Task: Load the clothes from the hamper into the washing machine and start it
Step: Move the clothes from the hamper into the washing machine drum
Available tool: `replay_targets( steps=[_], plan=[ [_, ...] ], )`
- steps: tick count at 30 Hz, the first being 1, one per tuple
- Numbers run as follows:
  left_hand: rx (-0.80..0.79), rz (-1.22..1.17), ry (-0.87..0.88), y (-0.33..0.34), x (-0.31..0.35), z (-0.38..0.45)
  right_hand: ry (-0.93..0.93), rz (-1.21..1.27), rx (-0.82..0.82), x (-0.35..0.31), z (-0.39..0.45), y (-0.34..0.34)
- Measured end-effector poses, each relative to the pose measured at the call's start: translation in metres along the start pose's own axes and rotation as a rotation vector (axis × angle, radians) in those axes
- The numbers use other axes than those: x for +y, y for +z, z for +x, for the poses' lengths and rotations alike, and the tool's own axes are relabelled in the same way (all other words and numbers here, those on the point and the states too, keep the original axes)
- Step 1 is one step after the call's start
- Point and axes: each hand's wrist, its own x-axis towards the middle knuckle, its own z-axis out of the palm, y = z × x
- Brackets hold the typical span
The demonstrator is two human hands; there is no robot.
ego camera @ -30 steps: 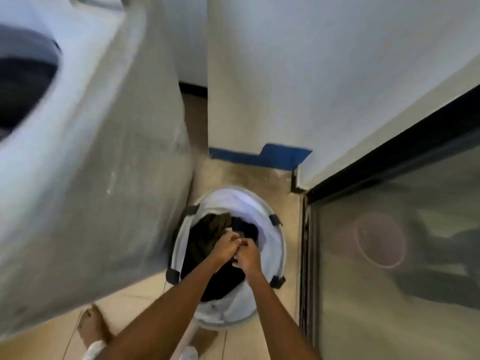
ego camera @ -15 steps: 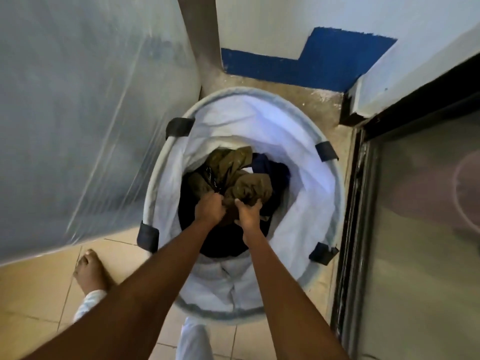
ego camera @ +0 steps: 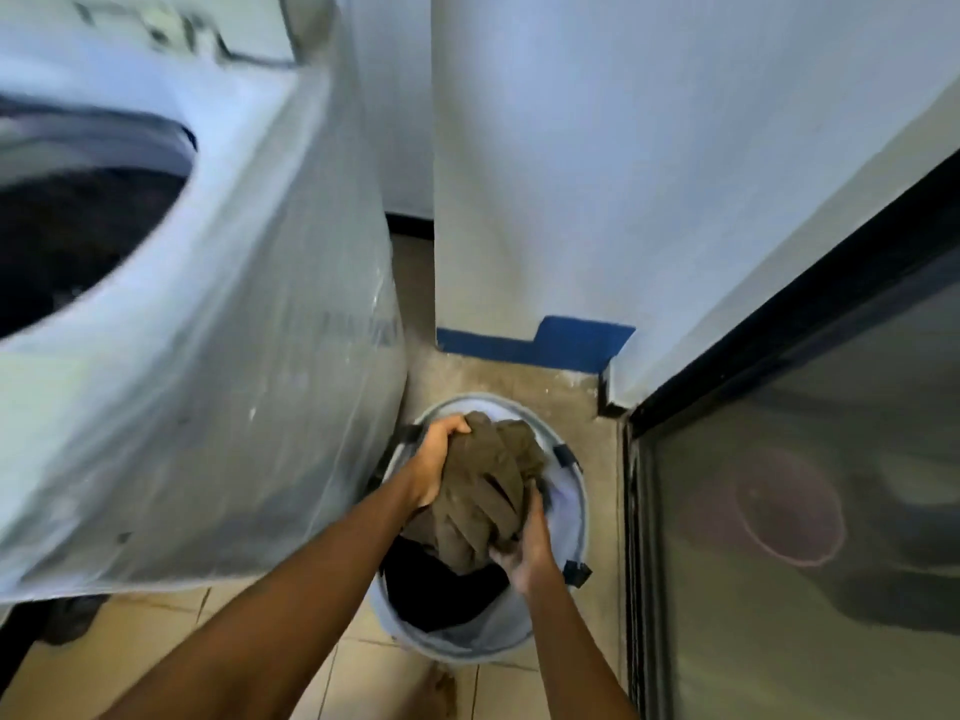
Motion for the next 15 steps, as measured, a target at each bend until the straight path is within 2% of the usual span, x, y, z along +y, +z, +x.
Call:
replay_targets(
  steps=[3,6,8,10,13,15],
  plan=[
    [-0.096,0.126,0.101,0.017,0.051,-0.066,-0.135,0.024,0.013,-0.03,-0.068,0.024],
    [-0.114,0.292,0.339,0.026,0.095,-0.122,-0.288,0.026,0.121,-0.06,-0.146,0.052],
    [-0.102,0.459,0.507,0.027,0.125,-0.165,-0.405,-0.003,0.138,-0.081,-0.198,0.072],
    [-0.08,0.633,0.666,0.025,0.154,-0.206,-0.493,-0.127,0.17,-0.102,-0.235,0.088],
    [-0.069,0.876,0.894,0.024,0.199,-0.267,-0.612,-0.508,0.248,-0.134,-0.286,0.108],
    [-0.03,1.006,1.037,0.029,0.228,-0.304,-0.691,-0.678,0.248,-0.155,-0.326,0.119]
  ],
)
